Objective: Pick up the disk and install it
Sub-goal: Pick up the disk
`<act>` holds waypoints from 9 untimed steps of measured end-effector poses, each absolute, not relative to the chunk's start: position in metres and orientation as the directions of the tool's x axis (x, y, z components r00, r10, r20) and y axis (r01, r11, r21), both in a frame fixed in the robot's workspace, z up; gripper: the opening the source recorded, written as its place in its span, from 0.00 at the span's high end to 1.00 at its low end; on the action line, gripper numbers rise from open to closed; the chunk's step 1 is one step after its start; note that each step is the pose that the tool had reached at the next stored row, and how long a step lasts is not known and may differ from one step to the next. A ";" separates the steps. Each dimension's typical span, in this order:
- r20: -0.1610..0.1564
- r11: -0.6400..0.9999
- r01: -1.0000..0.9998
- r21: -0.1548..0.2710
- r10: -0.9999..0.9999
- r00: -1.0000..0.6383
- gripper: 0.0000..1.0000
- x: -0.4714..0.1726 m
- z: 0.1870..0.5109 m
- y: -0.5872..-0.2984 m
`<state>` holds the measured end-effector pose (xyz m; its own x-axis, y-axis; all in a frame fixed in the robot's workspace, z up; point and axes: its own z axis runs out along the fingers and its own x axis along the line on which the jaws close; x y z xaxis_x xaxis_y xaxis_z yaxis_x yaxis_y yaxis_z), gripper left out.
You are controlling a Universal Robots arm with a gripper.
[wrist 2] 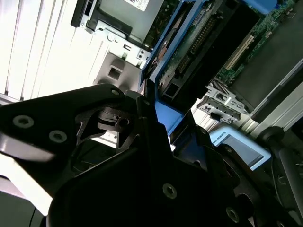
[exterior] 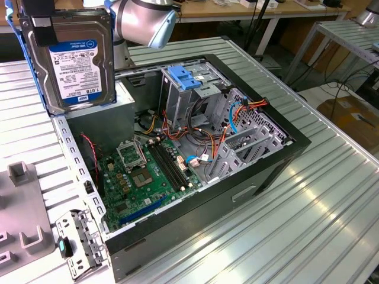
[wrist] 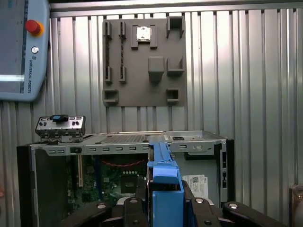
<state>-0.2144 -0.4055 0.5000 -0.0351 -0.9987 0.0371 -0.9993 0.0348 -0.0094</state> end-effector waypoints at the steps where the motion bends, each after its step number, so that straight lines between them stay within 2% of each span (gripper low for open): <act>1: 0.037 0.035 -0.999 -0.009 -0.999 -0.035 0.64 -0.213 0.500 -0.406; 9: 0.037 0.035 -0.999 -0.009 -0.999 -0.035 0.64 -0.199 0.500 -0.407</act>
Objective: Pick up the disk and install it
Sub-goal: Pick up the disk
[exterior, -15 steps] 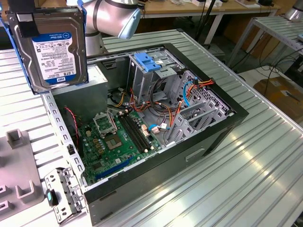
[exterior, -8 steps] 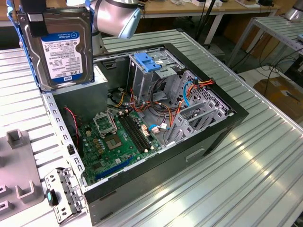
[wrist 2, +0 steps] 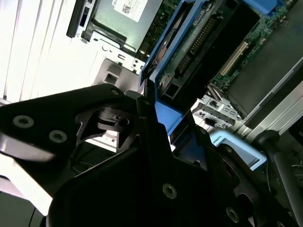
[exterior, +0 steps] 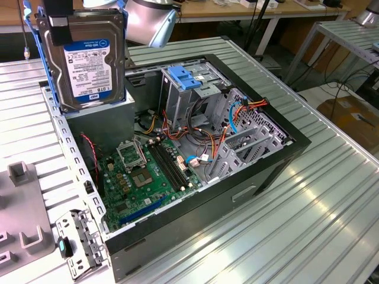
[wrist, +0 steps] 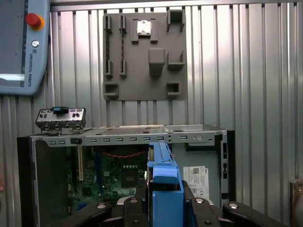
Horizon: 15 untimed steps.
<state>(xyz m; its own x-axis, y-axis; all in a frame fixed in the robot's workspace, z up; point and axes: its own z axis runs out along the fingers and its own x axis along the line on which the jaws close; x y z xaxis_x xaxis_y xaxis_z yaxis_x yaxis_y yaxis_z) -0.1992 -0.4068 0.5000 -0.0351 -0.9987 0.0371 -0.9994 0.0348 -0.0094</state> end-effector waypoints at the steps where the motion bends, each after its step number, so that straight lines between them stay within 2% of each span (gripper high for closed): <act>1: 0.037 0.035 -0.999 -0.009 -0.999 -0.035 0.64 -0.198 0.500 -0.407; 15: 0.037 0.036 -0.999 -0.009 -0.999 -0.036 0.64 -0.164 0.500 -0.410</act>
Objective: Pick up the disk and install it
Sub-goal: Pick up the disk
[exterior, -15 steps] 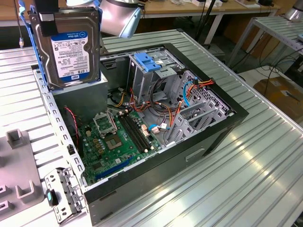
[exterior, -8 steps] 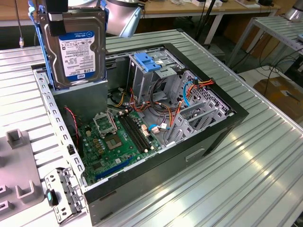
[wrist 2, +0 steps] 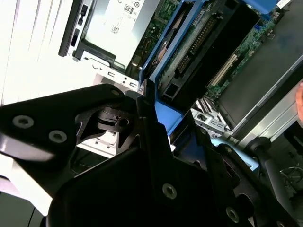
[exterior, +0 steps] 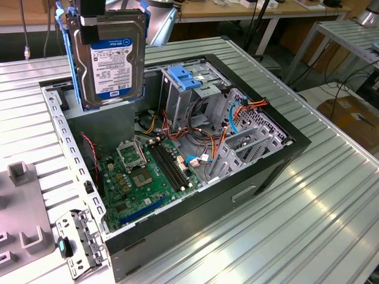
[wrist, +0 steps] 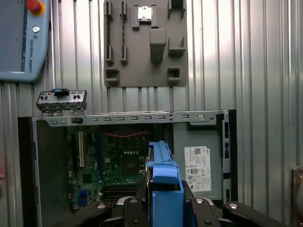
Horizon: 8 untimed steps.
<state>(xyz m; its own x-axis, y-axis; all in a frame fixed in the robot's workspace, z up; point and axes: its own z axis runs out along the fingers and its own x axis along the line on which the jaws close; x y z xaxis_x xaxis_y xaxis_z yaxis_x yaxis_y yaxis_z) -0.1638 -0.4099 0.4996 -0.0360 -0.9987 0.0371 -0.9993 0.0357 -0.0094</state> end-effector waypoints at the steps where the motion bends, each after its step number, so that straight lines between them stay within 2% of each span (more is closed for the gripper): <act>1: 0.037 0.036 -0.999 -0.009 -0.999 -0.036 0.64 -0.162 0.500 -0.410; 8: 0.037 0.037 -0.999 -0.009 -0.999 -0.038 0.64 -0.142 0.499 -0.411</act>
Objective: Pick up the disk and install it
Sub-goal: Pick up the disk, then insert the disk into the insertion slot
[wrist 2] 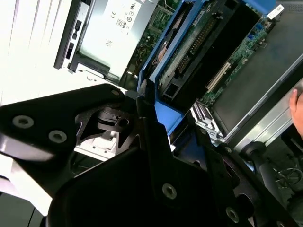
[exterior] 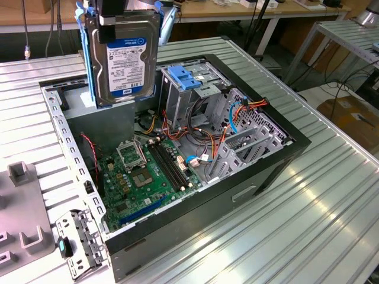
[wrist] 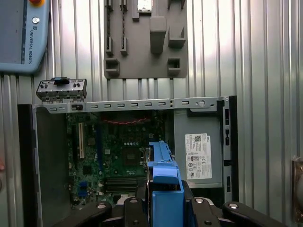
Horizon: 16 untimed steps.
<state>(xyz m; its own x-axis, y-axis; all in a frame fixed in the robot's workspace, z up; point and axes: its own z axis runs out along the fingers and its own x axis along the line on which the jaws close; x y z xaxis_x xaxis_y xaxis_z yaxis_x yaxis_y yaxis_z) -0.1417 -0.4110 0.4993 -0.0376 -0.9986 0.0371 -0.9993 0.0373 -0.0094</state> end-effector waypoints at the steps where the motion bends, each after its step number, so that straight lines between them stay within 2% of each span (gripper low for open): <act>1: 0.037 0.037 -0.999 -0.009 -0.999 -0.038 0.64 -0.139 0.499 -0.411; 16: 0.037 0.039 -0.999 -0.009 -0.999 -0.040 0.64 -0.101 0.498 -0.413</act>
<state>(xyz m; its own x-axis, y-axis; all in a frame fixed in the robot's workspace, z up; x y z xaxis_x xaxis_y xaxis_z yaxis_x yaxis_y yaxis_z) -0.1011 -0.4129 0.4984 -0.0396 -0.9985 0.0372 -0.9992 0.0393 -0.0094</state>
